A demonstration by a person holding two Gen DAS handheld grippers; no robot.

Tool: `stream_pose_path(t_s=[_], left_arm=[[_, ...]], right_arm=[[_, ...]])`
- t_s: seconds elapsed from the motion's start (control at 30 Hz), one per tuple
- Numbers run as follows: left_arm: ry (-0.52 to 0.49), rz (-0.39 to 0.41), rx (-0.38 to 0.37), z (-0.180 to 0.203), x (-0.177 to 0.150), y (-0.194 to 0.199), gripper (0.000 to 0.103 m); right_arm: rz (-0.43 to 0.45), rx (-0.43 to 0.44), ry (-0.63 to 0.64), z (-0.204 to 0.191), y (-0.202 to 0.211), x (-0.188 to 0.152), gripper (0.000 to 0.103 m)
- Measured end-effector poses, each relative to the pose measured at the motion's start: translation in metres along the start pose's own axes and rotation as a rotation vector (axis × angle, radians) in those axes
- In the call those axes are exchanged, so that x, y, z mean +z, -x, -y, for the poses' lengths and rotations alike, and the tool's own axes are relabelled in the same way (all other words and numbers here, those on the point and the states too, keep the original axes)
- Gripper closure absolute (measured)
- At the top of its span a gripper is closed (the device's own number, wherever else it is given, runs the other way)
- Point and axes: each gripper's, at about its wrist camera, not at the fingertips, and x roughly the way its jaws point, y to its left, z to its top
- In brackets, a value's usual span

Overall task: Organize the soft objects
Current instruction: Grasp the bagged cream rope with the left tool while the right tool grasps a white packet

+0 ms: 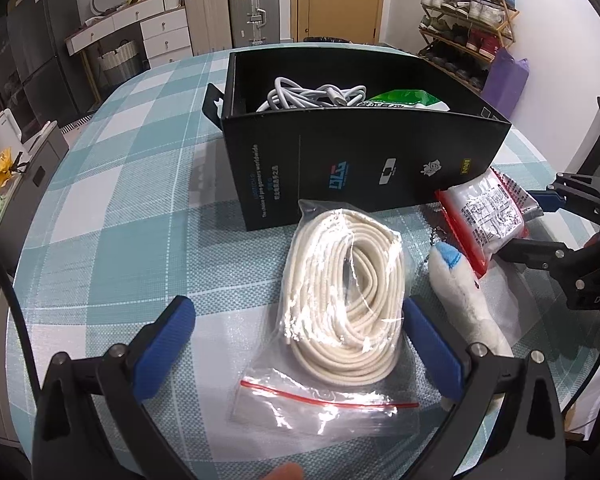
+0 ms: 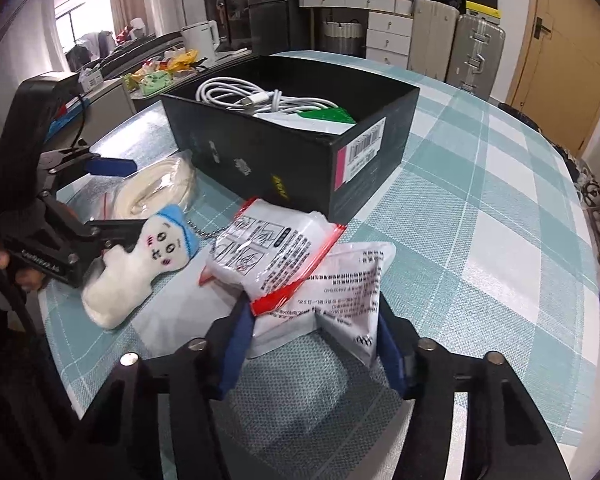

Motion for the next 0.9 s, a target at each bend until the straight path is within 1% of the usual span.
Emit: stream_pose_path(t_s=[0.17, 0.43, 0.53, 0.57, 0.67, 0.8, 0.9], left_arm=[[-0.001, 0.0, 0.001, 0.0, 0.0, 0.0, 0.0], [0.0, 0.001, 0.001, 0.0, -0.001, 0.0, 0.0], [0.0, 0.001, 0.001, 0.0, -0.001, 0.0, 0.0], [0.0, 0.001, 0.001, 0.0, -0.001, 0.0, 0.0], [0.0, 0.002, 0.0, -0.001, -0.001, 0.0, 0.0], [0.001, 0.002, -0.001, -0.001, -0.001, 0.0, 0.0], [0.002, 0.002, -0.002, -0.001, -0.001, 0.0, 0.0]], right_arm=[[0.018, 0.013, 0.006, -0.001, 0.009, -0.003, 0.056], [0.073, 0.035, -0.002, 0.004, 0.027, -0.004, 0.057], [0.071, 0.041, 0.0, 0.005, 0.029, -0.005, 0.059], [0.061, 0.038, 0.002, 0.006, 0.028, -0.006, 0.064], [0.052, 0.035, 0.006, 0.009, 0.027, -0.009, 0.071], [0.069, 0.044, 0.005, 0.012, 0.032, -0.01, 0.077], [0.087, 0.035, 0.004, 0.013, 0.035, -0.01, 0.081]])
